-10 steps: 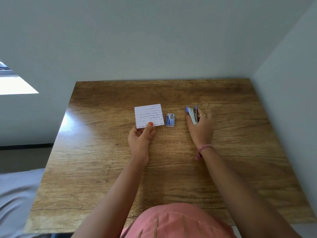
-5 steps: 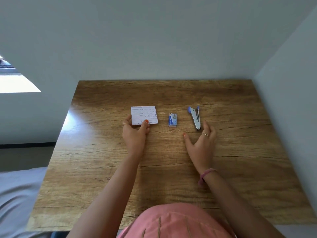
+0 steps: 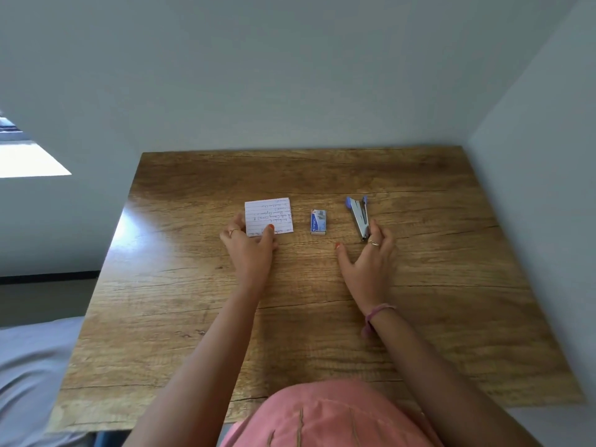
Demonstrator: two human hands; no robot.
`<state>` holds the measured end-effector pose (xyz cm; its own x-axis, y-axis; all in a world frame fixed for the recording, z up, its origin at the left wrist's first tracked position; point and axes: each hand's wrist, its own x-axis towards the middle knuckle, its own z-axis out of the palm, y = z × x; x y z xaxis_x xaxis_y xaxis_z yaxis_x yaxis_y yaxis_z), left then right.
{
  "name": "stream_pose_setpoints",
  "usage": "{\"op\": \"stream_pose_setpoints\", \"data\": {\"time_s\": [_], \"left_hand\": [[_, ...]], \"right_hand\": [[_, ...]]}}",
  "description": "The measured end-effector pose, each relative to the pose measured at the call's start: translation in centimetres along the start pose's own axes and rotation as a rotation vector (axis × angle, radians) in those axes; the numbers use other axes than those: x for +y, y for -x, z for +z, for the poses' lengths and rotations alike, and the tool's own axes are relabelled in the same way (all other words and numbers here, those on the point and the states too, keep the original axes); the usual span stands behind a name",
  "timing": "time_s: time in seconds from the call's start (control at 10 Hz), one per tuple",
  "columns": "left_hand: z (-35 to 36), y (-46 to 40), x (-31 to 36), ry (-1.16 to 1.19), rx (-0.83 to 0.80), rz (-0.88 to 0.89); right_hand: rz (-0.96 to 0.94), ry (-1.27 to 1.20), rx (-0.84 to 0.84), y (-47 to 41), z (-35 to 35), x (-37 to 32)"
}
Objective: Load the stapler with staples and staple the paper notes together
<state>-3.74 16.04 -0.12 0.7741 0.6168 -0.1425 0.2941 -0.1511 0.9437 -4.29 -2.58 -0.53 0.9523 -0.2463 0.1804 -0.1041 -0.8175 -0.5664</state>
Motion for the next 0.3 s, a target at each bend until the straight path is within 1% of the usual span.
{"op": "stream_pose_setpoints", "data": {"time_s": [0.1, 0.2, 0.3], "left_hand": [[0.0, 1.1, 0.2, -0.049, 0.011, 0.051], [0.5, 2.6, 0.7, -0.097, 0.015, 0.138], [1.0, 3.1, 0.5, -0.083, 0.031, 0.123]], "right_hand": [[0.009, -0.012, -0.013, 0.0, -0.1, -0.1], [0.019, -0.028, -0.028, 0.1, -0.4, -0.2], [0.019, -0.068, -0.054, 0.1, -1.0, -0.2]]}}
